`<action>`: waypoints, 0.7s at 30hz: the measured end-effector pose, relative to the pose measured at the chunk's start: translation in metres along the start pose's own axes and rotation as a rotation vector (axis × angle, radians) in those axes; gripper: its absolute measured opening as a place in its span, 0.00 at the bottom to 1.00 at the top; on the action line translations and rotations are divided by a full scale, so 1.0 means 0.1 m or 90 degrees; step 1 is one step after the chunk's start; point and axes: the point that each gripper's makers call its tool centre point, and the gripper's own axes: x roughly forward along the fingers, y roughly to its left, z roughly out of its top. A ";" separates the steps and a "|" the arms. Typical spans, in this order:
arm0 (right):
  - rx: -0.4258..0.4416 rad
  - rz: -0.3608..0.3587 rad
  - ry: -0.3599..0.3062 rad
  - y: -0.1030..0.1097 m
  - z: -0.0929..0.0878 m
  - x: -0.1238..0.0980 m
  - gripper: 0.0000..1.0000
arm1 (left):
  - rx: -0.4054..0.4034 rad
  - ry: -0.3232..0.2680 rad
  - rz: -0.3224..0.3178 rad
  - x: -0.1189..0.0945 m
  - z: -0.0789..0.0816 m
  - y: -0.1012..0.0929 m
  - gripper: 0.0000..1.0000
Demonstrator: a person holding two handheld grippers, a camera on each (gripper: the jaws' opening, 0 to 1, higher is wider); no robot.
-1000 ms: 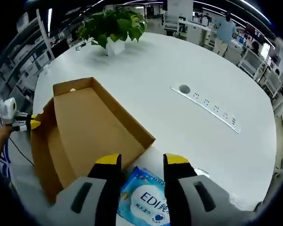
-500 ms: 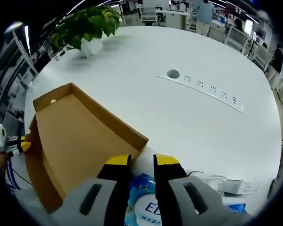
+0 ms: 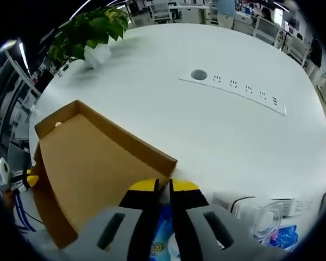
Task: Operate the shoe box by opening the lid, removing the specified soft item, and placing it in the target area until the item is outside and the box remains undamaged.
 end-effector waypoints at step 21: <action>-0.036 0.004 -0.067 0.06 0.26 -0.32 0.01 | 0.000 0.006 0.001 0.00 -0.01 -0.01 0.04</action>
